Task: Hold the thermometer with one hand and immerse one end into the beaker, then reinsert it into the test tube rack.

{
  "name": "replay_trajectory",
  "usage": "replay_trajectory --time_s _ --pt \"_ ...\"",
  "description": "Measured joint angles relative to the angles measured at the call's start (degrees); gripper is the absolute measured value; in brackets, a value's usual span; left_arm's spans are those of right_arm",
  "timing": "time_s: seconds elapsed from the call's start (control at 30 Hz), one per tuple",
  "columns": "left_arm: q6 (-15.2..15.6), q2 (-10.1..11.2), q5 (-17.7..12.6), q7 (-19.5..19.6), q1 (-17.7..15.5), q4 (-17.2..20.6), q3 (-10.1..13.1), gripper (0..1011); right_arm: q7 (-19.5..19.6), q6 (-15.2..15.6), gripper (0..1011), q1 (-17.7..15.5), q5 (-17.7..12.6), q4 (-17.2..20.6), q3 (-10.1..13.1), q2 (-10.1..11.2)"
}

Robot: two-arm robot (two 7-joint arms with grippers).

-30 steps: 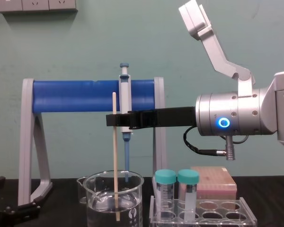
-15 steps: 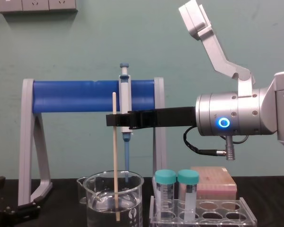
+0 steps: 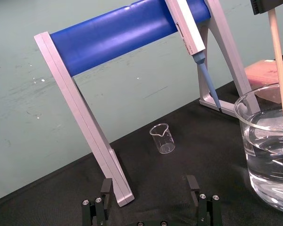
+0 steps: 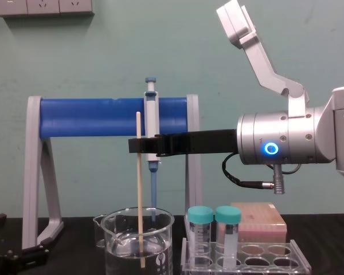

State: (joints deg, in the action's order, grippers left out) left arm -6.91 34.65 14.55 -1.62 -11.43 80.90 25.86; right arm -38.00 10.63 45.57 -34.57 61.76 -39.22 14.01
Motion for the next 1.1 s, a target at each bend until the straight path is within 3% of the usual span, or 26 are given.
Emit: replay_trajectory --time_s 1.1 --pt "0.0 0.0 0.0 0.0 0.0 0.0 0.0 1004 0.0 0.0 55 0.0 0.0 0.0 0.0 0.0"
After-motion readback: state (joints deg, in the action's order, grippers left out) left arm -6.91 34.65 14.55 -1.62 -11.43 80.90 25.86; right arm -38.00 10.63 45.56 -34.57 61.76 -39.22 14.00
